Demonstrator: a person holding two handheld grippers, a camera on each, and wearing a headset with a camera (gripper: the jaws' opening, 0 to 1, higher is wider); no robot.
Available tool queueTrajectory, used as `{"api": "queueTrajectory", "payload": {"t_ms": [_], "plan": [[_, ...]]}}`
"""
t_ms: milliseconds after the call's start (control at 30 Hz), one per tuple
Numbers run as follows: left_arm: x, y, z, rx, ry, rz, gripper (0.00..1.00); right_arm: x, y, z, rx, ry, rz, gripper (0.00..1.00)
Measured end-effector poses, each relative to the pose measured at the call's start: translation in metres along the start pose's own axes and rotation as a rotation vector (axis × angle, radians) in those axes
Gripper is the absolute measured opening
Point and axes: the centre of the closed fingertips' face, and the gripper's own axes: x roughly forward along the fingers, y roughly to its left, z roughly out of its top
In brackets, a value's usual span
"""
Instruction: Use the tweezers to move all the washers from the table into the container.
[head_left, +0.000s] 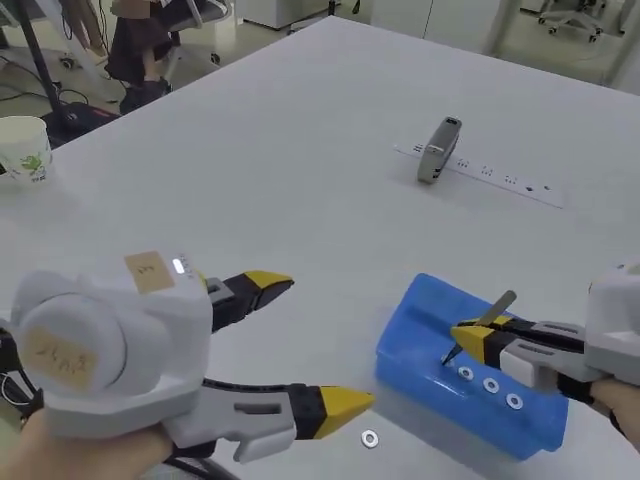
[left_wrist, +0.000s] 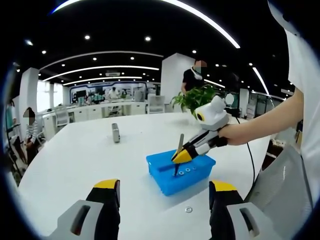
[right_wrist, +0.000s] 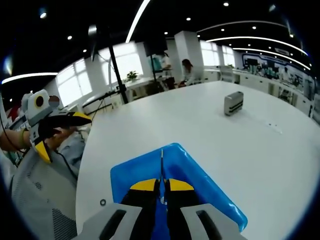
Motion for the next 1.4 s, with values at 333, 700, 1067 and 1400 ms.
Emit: {"api": "queueTrajectory", "payload": {"t_ms": [333, 700, 1067, 1400], "plan": [[0.0, -0.001, -0.002, 0.004, 0.009, -0.006, 0.72, 0.001, 0.002, 0.0, -0.001, 0.0, 0.003, 0.03], [0.001, -0.002, -0.002, 0.005, 0.011, -0.011, 0.72, 0.004, 0.004, 0.0, -0.036, 0.02, -0.003, 0.04], [0.0, -0.001, -0.001, -0.007, 0.002, -0.01, 0.72, -0.006, 0.007, 0.008, -0.024, -0.01, -0.008, 0.04], [-0.001, 0.001, 0.0, -0.009, -0.003, -0.002, 0.71, -0.021, 0.022, 0.026, -0.016, -0.071, -0.001, 0.04]]}}
